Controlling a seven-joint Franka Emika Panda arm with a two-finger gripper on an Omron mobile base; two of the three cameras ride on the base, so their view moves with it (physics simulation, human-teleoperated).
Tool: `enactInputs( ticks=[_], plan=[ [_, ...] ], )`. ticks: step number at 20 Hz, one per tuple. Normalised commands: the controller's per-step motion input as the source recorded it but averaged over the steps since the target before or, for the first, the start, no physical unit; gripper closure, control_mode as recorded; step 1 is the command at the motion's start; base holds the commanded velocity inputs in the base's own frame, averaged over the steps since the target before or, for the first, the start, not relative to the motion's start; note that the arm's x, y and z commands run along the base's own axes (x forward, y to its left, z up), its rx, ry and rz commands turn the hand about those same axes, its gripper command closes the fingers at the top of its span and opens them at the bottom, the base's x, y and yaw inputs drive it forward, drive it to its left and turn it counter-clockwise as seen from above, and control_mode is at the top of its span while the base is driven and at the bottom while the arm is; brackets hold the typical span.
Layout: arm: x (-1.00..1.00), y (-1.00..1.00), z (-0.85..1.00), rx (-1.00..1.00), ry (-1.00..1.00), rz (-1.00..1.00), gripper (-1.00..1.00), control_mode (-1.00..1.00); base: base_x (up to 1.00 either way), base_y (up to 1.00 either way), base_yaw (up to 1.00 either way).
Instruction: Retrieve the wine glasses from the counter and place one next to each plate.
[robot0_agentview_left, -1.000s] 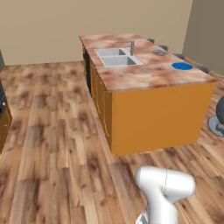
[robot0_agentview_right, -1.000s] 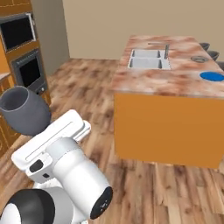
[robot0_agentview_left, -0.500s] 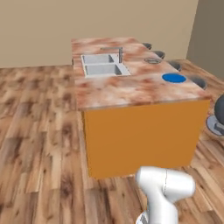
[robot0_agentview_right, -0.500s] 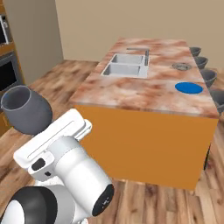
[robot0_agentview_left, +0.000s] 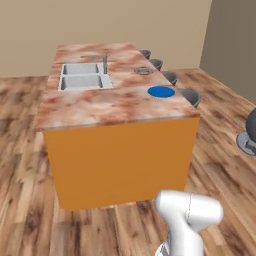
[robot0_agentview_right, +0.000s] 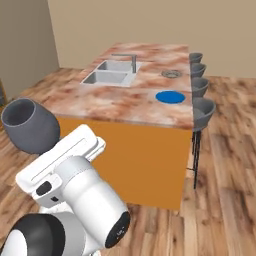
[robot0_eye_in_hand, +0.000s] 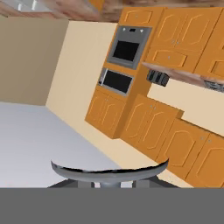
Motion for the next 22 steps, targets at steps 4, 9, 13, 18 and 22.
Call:
enactInputs(
  ticks=[4, 9, 13, 18, 22],
  plan=[
    [0.0, 0.0, 0.0, 0.0, 0.0, 0.0, 1.0, 1.0, 0.4, -1.0, 0.02],
    [0.0, 0.0, 0.0, 0.0, 0.0, 0.0, 1.0, 1.0, 1.0, -0.94, 0.11],
    [0.0, 0.0, 0.0, 0.0, 0.0, 0.0, 1.0, 1.0, 1.0, -0.3, 0.04],
    [0.0, 0.0, 0.0, 0.0, 0.0, 0.0, 1.0, 1.0, 0.93, -0.08, 0.0],
    [0.0, 0.0, 0.0, 0.0, 0.0, 0.0, 1.0, 1.0, 0.08, 0.05, 0.02]
  ],
)
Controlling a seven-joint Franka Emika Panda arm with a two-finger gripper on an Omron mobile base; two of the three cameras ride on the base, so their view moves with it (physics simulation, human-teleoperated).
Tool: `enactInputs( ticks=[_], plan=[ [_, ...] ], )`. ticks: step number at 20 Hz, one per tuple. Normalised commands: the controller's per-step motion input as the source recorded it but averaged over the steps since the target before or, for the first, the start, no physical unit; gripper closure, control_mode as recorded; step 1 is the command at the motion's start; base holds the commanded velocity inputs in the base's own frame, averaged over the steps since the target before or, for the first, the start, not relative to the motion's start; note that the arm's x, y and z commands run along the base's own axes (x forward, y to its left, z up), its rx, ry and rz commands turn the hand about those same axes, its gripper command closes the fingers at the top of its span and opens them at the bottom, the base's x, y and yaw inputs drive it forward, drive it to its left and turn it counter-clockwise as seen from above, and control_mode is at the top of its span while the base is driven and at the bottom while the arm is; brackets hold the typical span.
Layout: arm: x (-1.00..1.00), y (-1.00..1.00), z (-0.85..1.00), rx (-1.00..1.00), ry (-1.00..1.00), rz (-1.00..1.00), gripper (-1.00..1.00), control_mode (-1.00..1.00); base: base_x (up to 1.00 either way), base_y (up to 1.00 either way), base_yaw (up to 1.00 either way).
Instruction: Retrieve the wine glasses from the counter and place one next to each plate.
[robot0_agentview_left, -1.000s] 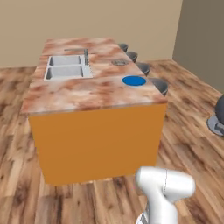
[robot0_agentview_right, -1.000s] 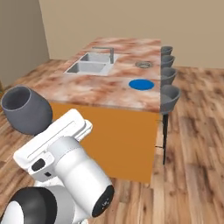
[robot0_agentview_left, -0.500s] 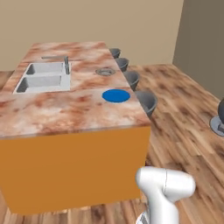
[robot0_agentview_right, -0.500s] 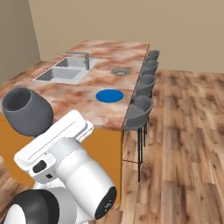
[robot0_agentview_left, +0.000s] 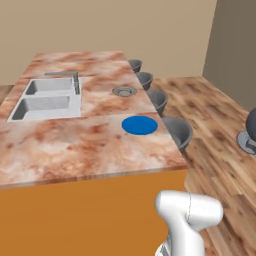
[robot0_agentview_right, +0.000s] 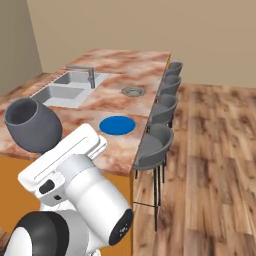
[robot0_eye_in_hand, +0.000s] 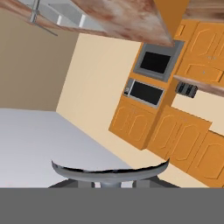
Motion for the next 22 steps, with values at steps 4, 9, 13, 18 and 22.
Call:
enactInputs(
  ticks=[4, 9, 13, 18, 22],
  plan=[
    [0.0, 0.0, 0.0, 0.0, 0.0, 0.0, 1.0, 1.0, 0.04, 0.09, 0.04],
    [0.0, 0.0, 0.0, 0.0, 0.0, 0.0, 1.0, 1.0, 0.23, 0.38, 0.0],
    [0.0, 0.0, 0.0, 0.0, 0.0, 0.0, 1.0, 1.0, 0.46, 0.31, 0.0],
    [0.0, 0.0, 0.0, 0.0, 0.0, 0.0, 1.0, 1.0, 0.96, 0.0, 0.01],
    [0.0, 0.0, 0.0, 0.0, 0.0, 0.0, 1.0, 1.0, 0.72, -0.03, 0.04]
  ],
)
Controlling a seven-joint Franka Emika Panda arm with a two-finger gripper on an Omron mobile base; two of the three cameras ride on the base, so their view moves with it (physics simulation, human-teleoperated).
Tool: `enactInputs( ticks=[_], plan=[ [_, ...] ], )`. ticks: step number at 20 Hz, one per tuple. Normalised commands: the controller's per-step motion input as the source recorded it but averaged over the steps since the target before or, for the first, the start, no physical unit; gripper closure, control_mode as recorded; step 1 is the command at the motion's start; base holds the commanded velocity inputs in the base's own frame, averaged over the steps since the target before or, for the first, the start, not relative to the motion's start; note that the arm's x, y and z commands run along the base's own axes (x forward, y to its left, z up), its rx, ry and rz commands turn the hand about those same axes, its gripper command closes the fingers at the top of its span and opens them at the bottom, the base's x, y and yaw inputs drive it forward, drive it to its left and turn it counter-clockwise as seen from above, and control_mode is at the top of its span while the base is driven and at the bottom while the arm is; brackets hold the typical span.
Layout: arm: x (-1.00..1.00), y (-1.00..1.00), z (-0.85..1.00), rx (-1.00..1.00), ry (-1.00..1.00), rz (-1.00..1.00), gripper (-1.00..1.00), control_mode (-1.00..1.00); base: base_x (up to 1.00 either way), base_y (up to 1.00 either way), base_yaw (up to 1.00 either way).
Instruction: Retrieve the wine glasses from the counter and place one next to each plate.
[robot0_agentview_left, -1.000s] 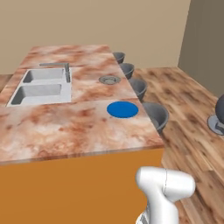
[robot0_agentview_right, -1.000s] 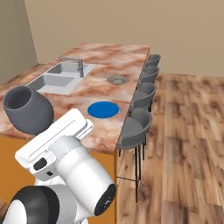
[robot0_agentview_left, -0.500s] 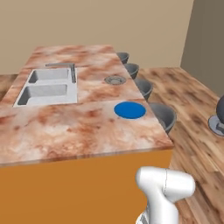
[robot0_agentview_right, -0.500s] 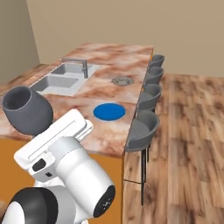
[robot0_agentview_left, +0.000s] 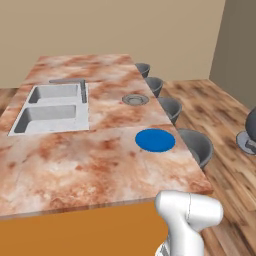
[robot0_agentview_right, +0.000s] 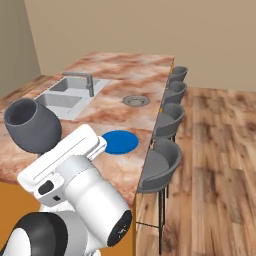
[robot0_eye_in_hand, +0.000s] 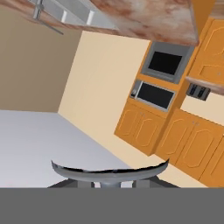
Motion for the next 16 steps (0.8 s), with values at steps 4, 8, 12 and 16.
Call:
enactInputs(
  ticks=[4, 8, 12, 16],
  plan=[
    [0.0, 0.0, 0.0, 0.0, 0.0, 0.0, 1.0, 1.0, 0.28, 0.0, 0.02],
    [0.0, 0.0, 0.0, 0.0, 0.0, 0.0, 1.0, 1.0, 0.15, 0.0, 0.08],
    [0.0, 0.0, 0.0, 0.0, 0.0, 0.0, 1.0, 1.0, 0.04, -0.02, 0.19],
    [0.0, 0.0, 0.0, 0.0, 0.0, 0.0, 1.0, 1.0, 0.0, -0.04, 0.23]
  ],
)
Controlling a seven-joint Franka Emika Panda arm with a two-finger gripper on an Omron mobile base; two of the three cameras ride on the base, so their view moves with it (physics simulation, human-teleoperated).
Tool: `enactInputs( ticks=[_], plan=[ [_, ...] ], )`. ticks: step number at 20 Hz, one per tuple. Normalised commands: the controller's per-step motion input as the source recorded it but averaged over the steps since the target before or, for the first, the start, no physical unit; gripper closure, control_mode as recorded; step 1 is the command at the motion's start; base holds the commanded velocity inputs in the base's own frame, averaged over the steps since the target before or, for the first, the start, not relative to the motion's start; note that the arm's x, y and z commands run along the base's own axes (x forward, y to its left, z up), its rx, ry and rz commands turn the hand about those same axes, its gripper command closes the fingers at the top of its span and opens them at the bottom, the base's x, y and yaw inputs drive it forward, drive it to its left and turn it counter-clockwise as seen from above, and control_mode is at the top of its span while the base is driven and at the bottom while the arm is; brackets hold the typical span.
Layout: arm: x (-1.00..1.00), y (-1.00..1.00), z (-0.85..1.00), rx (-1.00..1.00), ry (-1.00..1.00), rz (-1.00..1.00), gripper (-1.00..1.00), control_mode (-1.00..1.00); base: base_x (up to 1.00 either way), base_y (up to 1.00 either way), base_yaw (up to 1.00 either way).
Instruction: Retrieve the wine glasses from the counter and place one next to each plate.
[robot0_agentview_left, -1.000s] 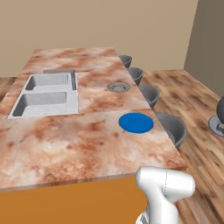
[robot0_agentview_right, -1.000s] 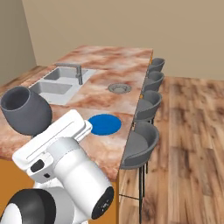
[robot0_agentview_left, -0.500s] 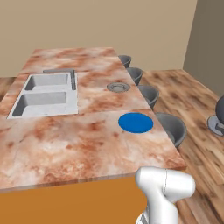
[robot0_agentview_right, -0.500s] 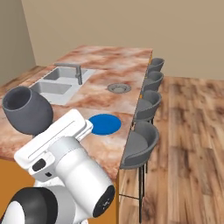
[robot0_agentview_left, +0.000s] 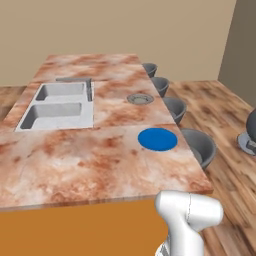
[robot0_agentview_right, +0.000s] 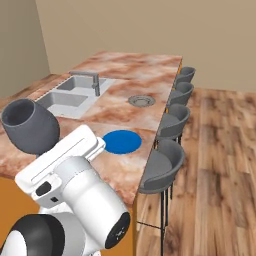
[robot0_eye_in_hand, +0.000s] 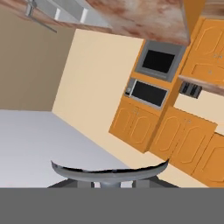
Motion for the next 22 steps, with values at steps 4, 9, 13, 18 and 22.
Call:
enactInputs(
  ticks=[4, 9, 13, 18, 22],
  plan=[
    [0.0, 0.0, 0.0, 0.0, 0.0, 0.0, 1.0, 1.0, 0.1, -0.02, 0.2],
    [0.25, -0.06, -0.01, 0.0, 0.02, 0.01, 1.0, -1.0, 0.17, -0.02, 0.09],
    [0.8, -0.22, -0.11, 0.0, 0.12, 0.0, 1.0, -1.0, 0.0, 0.0, 0.0],
    [0.66, -0.13, -0.17, 0.0, 0.13, 0.06, 1.0, -1.0, 0.0, 0.0, 0.0],
    [0.36, -0.24, -0.25, 0.0, 0.11, 0.08, 1.0, -1.0, 0.0, 0.0, 0.0]
  ],
)
